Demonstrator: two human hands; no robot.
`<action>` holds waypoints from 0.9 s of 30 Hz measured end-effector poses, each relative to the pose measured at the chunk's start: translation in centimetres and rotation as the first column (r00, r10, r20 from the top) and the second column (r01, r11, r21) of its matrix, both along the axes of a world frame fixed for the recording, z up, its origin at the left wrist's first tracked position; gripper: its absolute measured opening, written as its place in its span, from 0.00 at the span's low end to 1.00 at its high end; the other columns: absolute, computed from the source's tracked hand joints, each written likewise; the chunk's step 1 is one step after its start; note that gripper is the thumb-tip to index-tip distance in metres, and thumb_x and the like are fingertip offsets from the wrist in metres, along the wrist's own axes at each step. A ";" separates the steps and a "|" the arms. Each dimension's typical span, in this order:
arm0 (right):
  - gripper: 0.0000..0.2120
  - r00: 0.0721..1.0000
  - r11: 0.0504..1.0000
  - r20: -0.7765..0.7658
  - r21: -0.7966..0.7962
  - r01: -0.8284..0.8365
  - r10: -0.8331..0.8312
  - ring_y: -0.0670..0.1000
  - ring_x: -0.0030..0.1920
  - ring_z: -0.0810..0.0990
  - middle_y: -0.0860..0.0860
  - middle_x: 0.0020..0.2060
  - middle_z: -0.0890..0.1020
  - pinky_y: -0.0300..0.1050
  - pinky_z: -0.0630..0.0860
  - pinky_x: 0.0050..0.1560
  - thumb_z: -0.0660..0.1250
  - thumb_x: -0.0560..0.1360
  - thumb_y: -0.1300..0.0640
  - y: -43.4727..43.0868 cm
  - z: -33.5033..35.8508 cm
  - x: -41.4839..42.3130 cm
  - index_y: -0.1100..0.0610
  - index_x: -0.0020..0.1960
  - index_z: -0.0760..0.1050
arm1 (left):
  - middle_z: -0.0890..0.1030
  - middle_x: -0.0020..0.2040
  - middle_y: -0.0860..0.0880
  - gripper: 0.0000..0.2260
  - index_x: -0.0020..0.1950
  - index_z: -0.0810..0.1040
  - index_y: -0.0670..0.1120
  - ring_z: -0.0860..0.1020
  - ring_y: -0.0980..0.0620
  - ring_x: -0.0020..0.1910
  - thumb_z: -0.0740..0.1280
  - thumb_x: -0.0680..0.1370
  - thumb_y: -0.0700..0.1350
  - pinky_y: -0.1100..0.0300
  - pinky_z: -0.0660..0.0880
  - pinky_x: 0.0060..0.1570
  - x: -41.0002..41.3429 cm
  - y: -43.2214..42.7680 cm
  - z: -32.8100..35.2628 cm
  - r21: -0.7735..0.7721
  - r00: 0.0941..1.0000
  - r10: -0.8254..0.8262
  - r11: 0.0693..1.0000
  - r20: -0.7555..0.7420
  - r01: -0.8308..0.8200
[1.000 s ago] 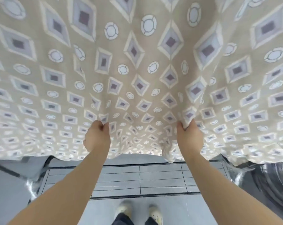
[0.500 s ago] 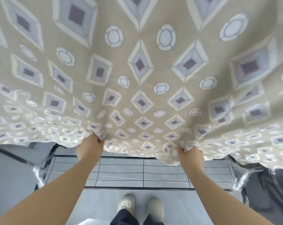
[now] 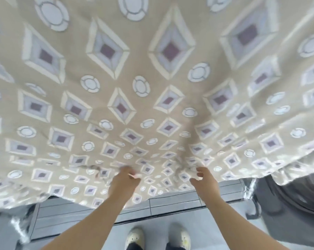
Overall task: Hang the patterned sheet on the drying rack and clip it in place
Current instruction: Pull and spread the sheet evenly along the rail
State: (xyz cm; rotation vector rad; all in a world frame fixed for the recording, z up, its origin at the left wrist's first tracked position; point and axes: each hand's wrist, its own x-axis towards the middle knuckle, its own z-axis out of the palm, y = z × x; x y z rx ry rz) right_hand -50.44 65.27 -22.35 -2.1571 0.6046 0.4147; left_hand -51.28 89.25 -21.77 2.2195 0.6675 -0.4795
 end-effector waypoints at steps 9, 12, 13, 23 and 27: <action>0.19 0.951 0.973 0.218 0.126 0.196 -0.220 0.52 0.57 0.73 0.49 0.53 0.73 0.42 0.66 0.51 0.68 0.74 0.57 -12.6 2.8 3.0 0.56 0.64 0.68 | 0.72 0.56 0.49 0.28 0.60 0.66 0.48 0.74 0.51 0.50 0.76 0.67 0.53 0.56 0.71 0.47 3.2 -17.5 3.2 -0.163 0.966 0.048 0.987 0.255 -0.006; 0.26 0.904 0.938 0.258 0.157 0.308 -0.340 0.55 0.60 0.72 0.53 0.60 0.72 0.46 0.67 0.52 0.70 0.73 0.54 -17.6 4.2 4.6 0.58 0.67 0.65 | 0.67 0.61 0.46 0.34 0.65 0.63 0.45 0.74 0.46 0.52 0.75 0.67 0.55 0.50 0.74 0.50 4.2 -22.1 4.2 -0.104 0.954 0.197 0.979 0.224 -0.178; 0.31 0.891 0.925 0.253 0.142 0.352 -0.377 0.57 0.63 0.70 0.55 0.64 0.69 0.48 0.69 0.56 0.71 0.72 0.52 -19.1 4.6 5.2 0.59 0.70 0.62 | 0.66 0.63 0.45 0.35 0.66 0.62 0.44 0.74 0.43 0.54 0.75 0.68 0.55 0.48 0.74 0.50 4.7 -23.3 4.5 -0.092 0.938 0.266 0.964 0.221 -0.251; 0.21 0.832 0.935 0.472 0.324 0.143 -0.291 0.51 0.48 0.77 0.53 0.48 0.77 0.46 0.75 0.48 0.76 0.67 0.50 -22.0 8.6 10.1 0.52 0.52 0.68 | 0.66 0.61 0.50 0.27 0.64 0.67 0.51 0.74 0.49 0.57 0.74 0.68 0.50 0.54 0.73 0.56 7.9 -32.0 5.9 -0.057 0.946 -0.094 0.992 0.309 0.117; 0.14 0.804 0.986 0.571 0.106 0.130 -0.167 0.49 0.30 0.68 0.50 0.29 0.70 0.38 0.64 0.30 0.64 0.77 0.52 -22.9 10.4 12.1 0.60 0.39 0.66 | 0.66 0.63 0.52 0.25 0.64 0.67 0.51 0.72 0.51 0.59 0.72 0.70 0.49 0.56 0.74 0.50 10.1 -32.6 6.4 0.072 0.898 -0.201 0.980 0.392 0.188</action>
